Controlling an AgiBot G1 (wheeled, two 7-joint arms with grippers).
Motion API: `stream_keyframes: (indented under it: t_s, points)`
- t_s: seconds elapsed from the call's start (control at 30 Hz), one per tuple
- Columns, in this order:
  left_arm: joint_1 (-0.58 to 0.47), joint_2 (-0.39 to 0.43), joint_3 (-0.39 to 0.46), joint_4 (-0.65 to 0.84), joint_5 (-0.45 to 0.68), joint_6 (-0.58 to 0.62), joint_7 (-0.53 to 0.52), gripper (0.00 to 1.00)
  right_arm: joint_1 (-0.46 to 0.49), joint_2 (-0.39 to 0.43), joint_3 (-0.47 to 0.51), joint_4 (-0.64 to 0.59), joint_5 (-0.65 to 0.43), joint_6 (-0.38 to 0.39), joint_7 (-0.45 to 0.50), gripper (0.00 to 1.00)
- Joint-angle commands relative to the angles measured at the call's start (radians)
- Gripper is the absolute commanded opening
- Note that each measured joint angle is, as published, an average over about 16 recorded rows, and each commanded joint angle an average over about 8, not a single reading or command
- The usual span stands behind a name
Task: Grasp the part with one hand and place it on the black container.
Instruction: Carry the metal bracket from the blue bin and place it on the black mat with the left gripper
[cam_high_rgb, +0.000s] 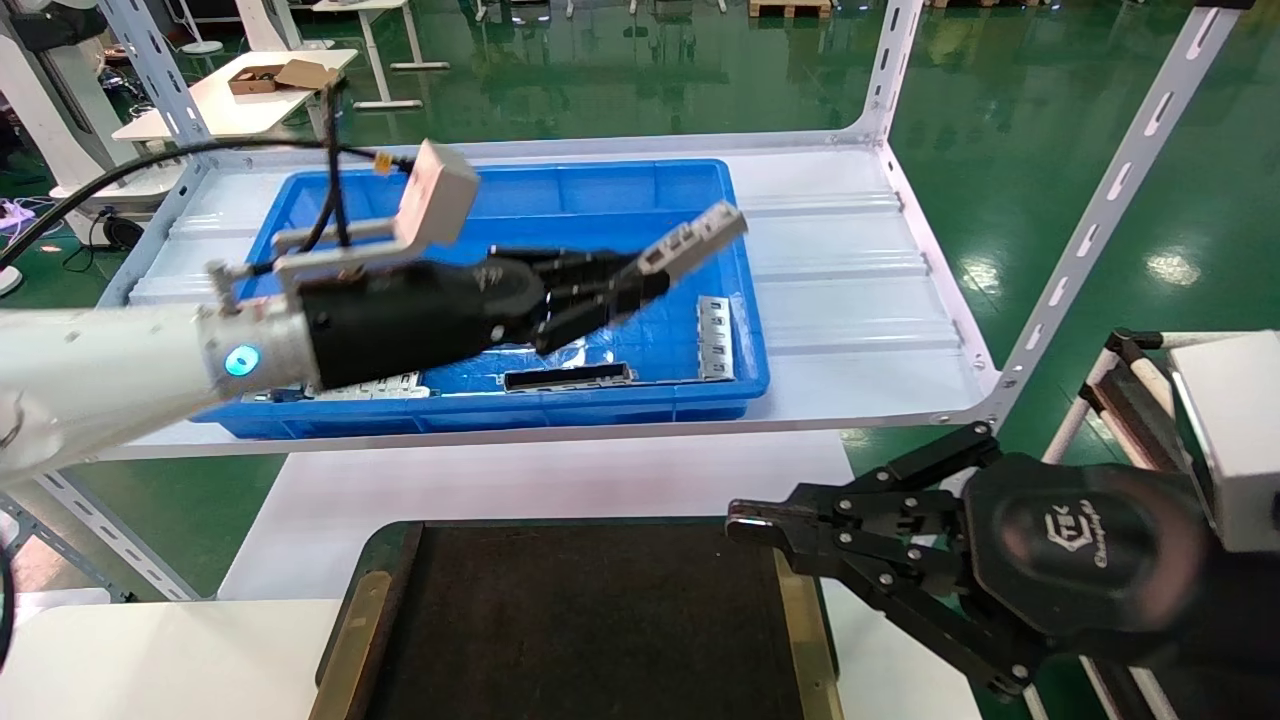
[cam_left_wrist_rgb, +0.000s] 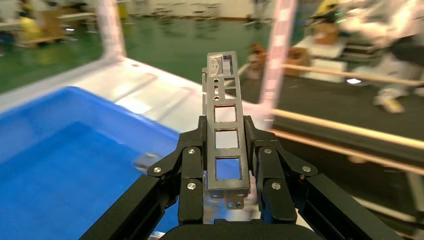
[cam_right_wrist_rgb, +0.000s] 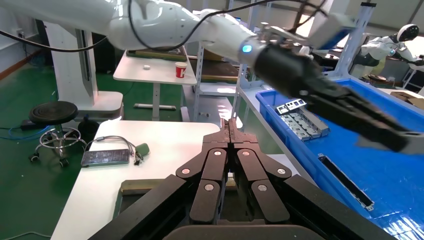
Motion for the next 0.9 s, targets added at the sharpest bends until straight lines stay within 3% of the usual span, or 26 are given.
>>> stream_keyframes:
  t_s: [0.03,0.2,0.37,0.63,0.9]
  points:
    - [0.031,-0.029,-0.004,-0.061,-0.017,0.045,-0.028,0.0,0.0,0.0,0.0,0.0,0.0,0.0,0.0,0.0]
    - [0.171,-0.107,-0.004,-0.29,-0.068,0.117,-0.123,0.0,0.0,0.0,0.0,0.0,0.0,0.0,0.0,0.0]
    - [0.327,-0.176,0.01,-0.486,-0.068,0.056,-0.224,0.0,0.0,0.0,0.0,0.0,0.0,0.0,0.0,0.0]
    - [0.573,-0.236,0.047,-0.735,0.031,-0.237,-0.388,0.0,0.0,0.0,0.0,0.0,0.0,0.0,0.0,0.0]
    - [0.733,-0.171,0.094,-0.811,0.186,-0.604,-0.523,0.0,0.0,0.0,0.0,0.0,0.0,0.0,0.0,0.0]
